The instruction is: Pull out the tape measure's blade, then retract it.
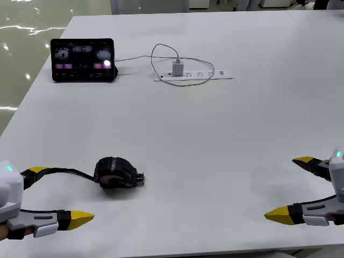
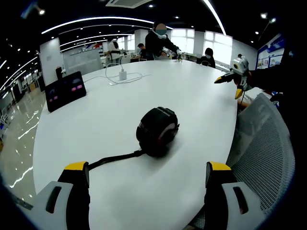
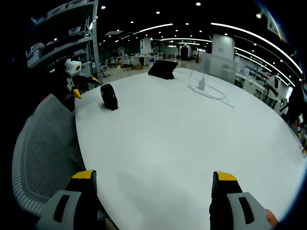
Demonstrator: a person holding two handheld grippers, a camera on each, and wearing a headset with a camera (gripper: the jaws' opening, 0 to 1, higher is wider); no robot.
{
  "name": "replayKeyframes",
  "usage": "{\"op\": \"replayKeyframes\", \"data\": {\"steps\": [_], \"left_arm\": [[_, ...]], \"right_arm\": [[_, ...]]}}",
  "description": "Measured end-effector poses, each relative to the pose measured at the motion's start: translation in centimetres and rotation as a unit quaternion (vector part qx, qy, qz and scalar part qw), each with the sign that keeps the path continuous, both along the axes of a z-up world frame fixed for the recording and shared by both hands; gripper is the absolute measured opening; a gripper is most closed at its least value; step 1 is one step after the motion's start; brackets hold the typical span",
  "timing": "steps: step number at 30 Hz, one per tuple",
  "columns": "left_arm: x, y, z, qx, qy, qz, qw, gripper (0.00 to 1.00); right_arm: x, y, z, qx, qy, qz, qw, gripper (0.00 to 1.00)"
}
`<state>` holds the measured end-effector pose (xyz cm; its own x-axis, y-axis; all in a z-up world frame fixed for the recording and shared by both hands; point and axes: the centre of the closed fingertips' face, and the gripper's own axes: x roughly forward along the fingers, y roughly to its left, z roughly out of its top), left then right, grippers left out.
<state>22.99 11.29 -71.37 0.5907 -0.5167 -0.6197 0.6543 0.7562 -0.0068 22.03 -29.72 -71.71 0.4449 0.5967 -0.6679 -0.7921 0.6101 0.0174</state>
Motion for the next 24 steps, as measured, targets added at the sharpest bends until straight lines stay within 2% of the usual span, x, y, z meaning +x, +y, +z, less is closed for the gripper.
{"op": "replayKeyframes", "data": {"steps": [13,16,17,18,20,24], "left_arm": [[-0.02,-0.15,0.08,-0.005,0.002,0.0,1.0,0.99],[0.06,-0.41,0.48,-0.016,0.004,0.003,0.9999,0.99],[0.11,-0.47,0.57,-0.017,0.002,0.002,0.9998,0.99],[0.13,-0.57,0.61,-0.017,0.001,-0.001,0.9999,0.99],[0.2,-0.4,0.3,0.005,0.002,-0.007,1.0,0.99],[0.56,-0.5,0.66,0.003,0.003,-0.016,0.9999,0.99]], "right_arm": [[-0.14,0.07,0.04,0.005,0.005,0.001,1.0,0.99],[-0.15,0.16,0.02,0.002,0.002,0.006,1.0,0.99],[0.1,0.3,0.23,0.004,-0.01,0.011,0.9999,0.99],[0.29,0.34,0.35,0.005,-0.015,0.008,0.9998,0.99],[0.26,0.47,0.36,0.009,-0.005,0.005,0.9999,0.99],[0.28,0.97,0.57,0.013,-0.008,0.014,0.9998,0.99]]}}
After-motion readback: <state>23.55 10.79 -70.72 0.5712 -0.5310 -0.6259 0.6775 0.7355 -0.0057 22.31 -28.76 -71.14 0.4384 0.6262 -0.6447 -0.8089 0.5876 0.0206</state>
